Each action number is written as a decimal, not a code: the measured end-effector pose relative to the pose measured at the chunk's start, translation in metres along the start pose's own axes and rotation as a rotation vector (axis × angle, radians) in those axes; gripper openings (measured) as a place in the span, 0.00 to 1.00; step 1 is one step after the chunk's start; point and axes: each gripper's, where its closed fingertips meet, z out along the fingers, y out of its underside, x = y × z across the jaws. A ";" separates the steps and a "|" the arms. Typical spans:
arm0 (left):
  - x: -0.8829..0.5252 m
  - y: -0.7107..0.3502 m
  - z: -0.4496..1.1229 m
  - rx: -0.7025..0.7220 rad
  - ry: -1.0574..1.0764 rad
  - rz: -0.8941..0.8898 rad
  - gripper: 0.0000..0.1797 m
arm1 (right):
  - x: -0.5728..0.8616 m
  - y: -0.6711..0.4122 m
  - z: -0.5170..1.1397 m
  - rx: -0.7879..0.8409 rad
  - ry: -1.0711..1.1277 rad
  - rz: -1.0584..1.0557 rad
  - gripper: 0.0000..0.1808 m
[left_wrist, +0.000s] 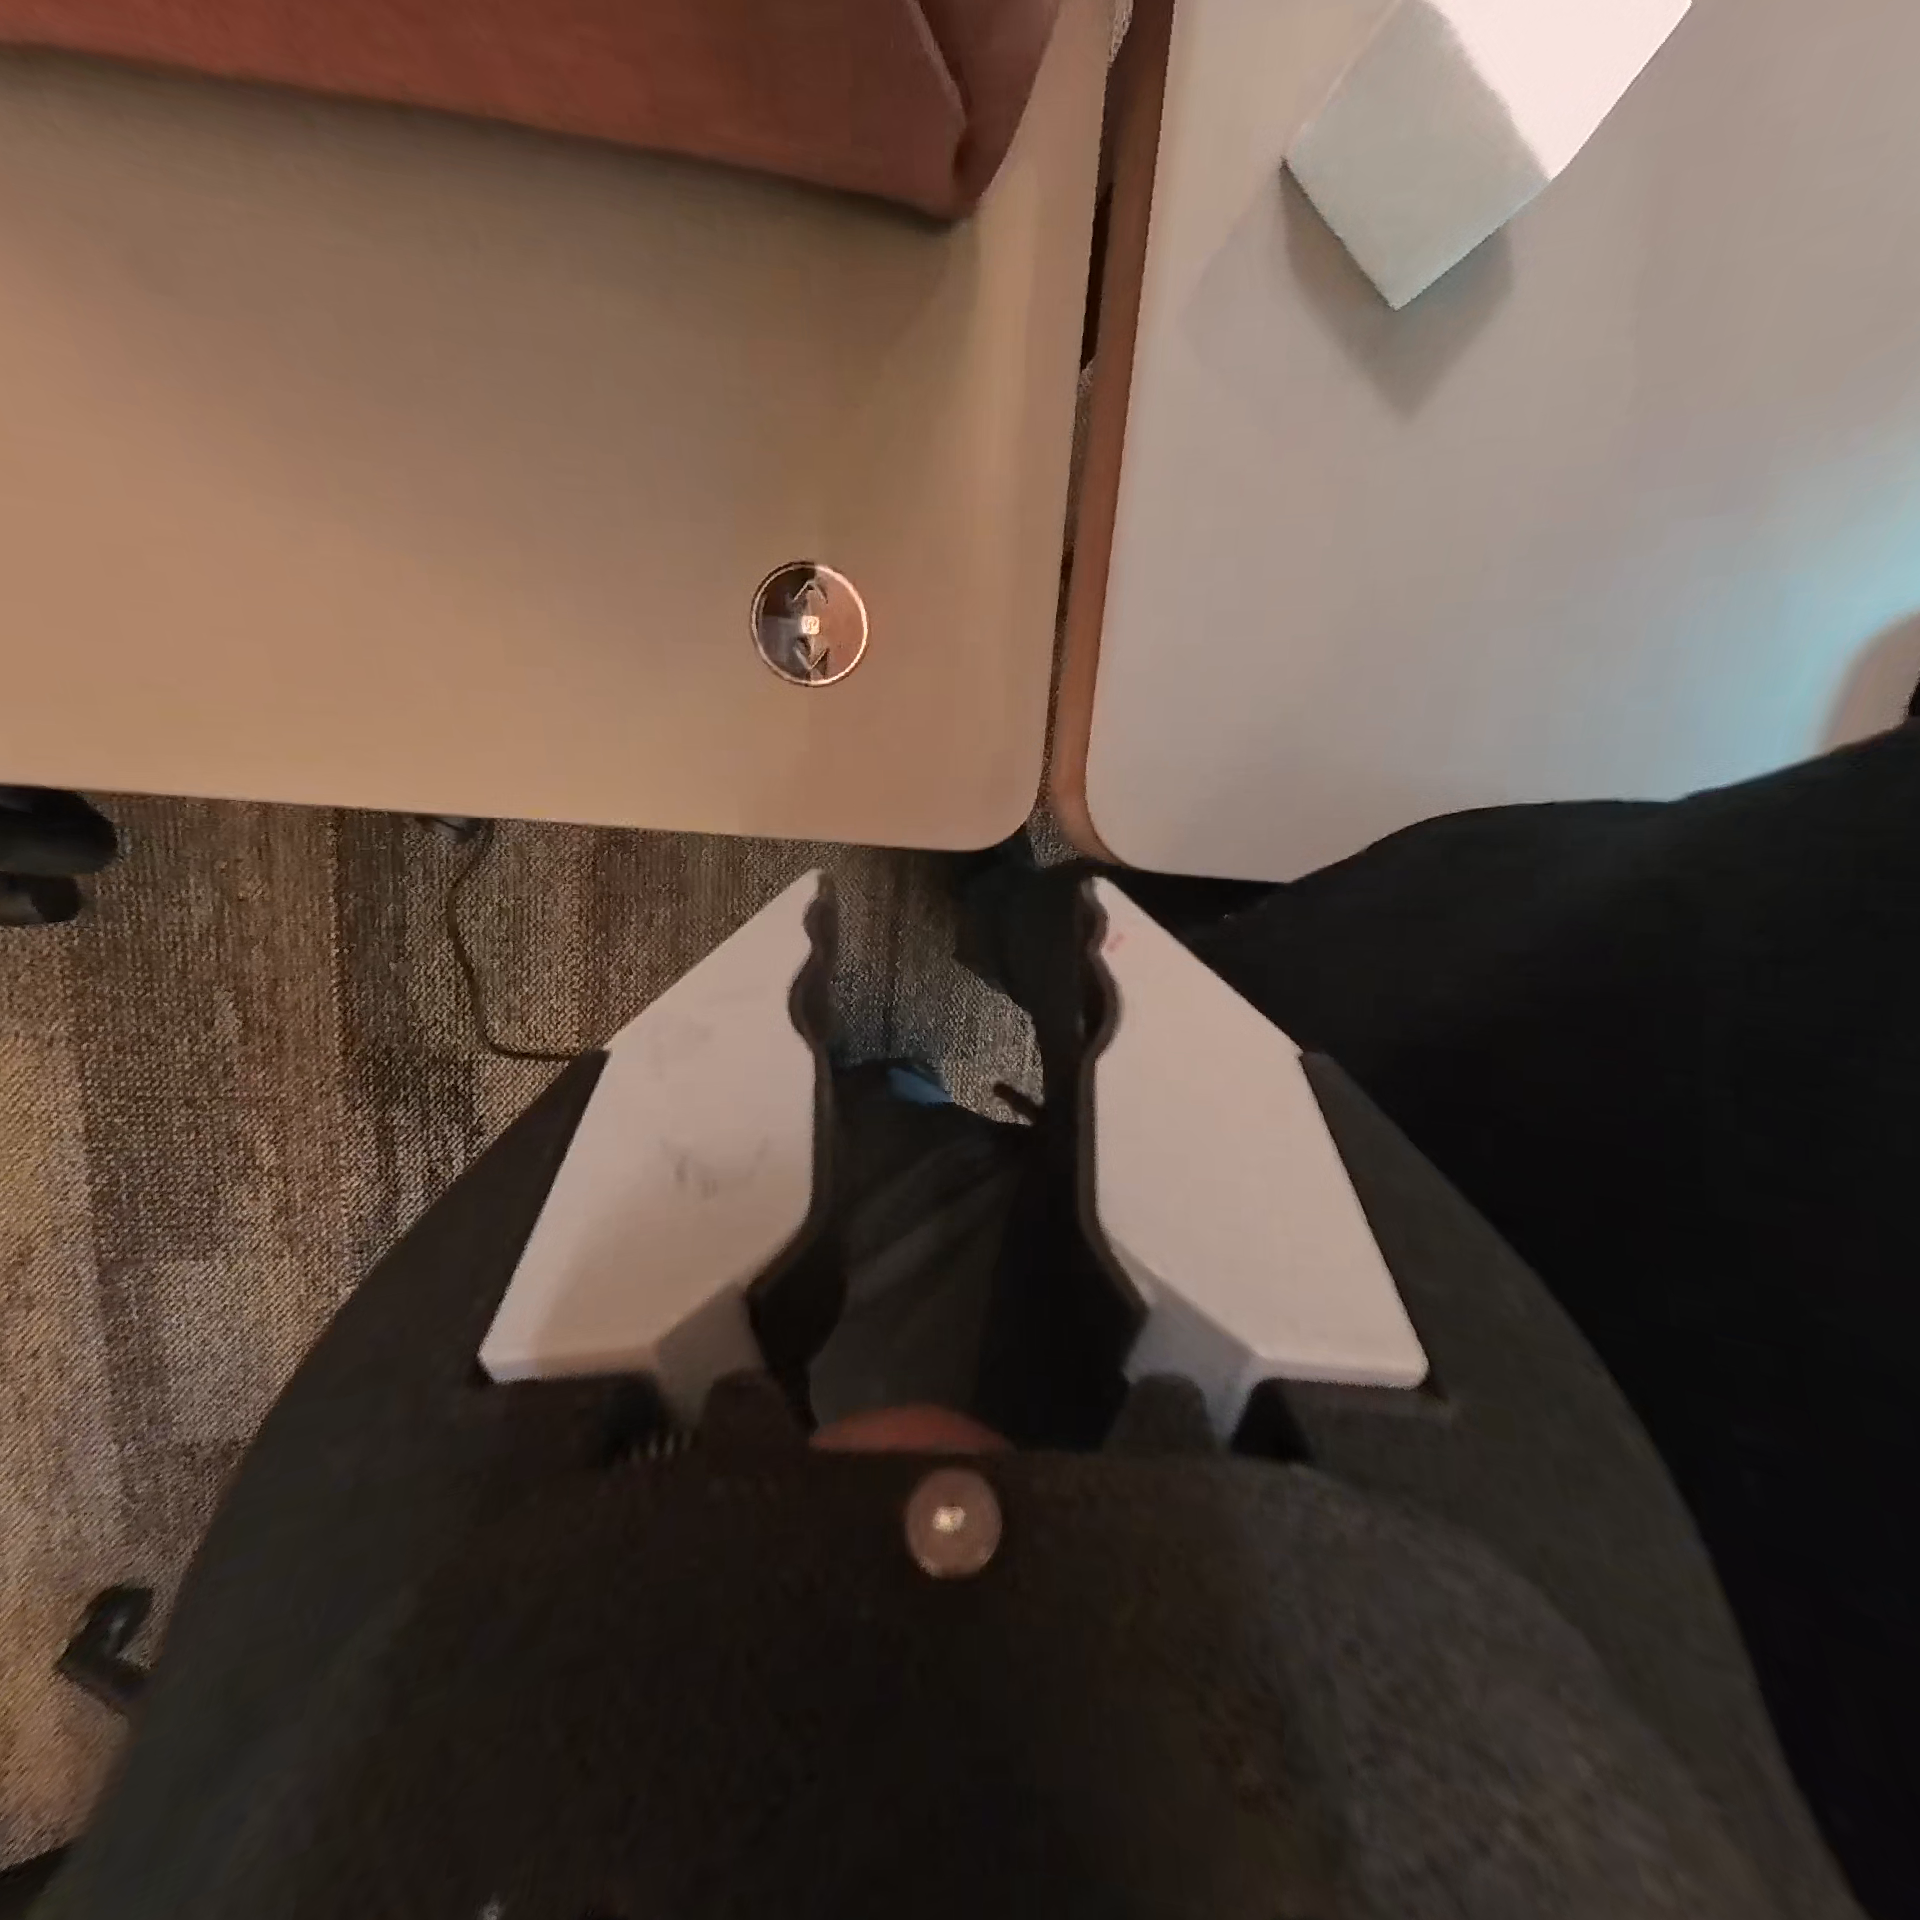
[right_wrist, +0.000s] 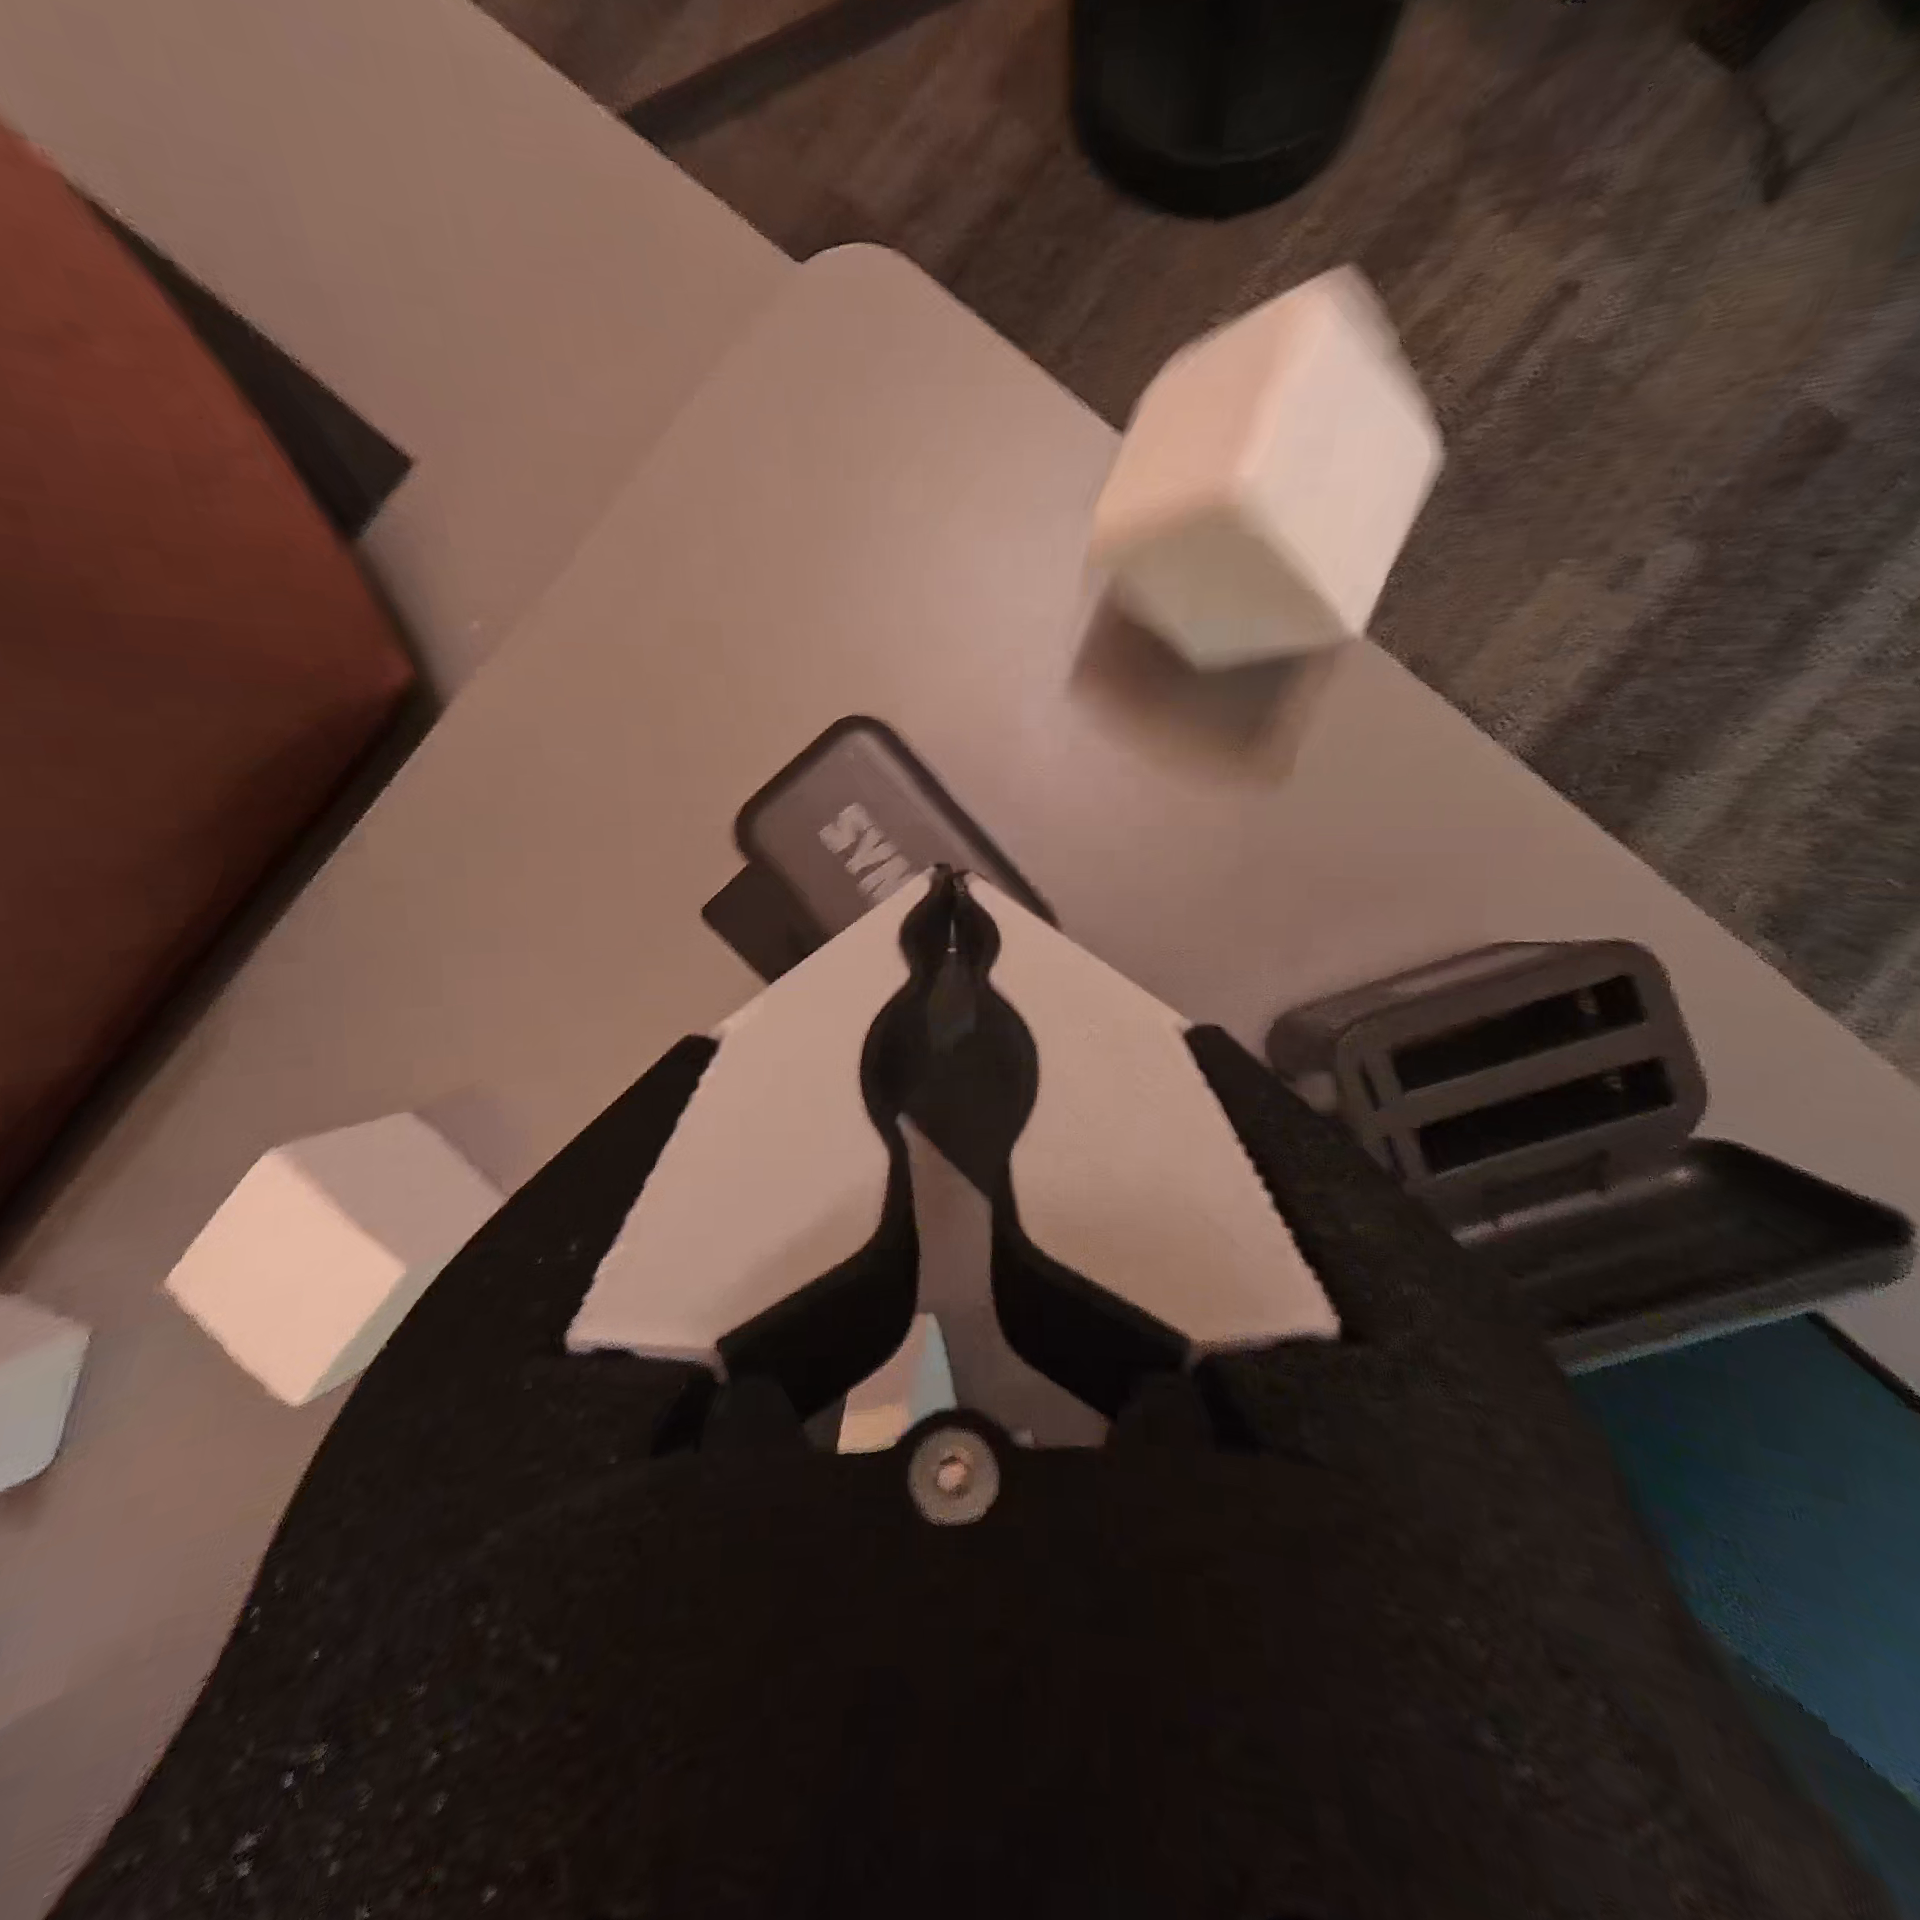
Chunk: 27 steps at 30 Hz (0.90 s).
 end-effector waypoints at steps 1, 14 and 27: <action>0.002 -0.002 0.002 -0.003 0.007 0.003 0.25 | -0.006 0.009 -0.005 0.003 -0.003 -0.018 0.00; 0.015 -0.004 0.012 -0.036 0.086 0.088 0.24 | -0.099 0.019 -0.130 0.267 -0.146 -0.101 0.27; 0.025 -0.013 0.013 0.069 0.274 0.374 0.26 | -0.257 0.135 -0.227 0.133 -0.201 -0.368 0.32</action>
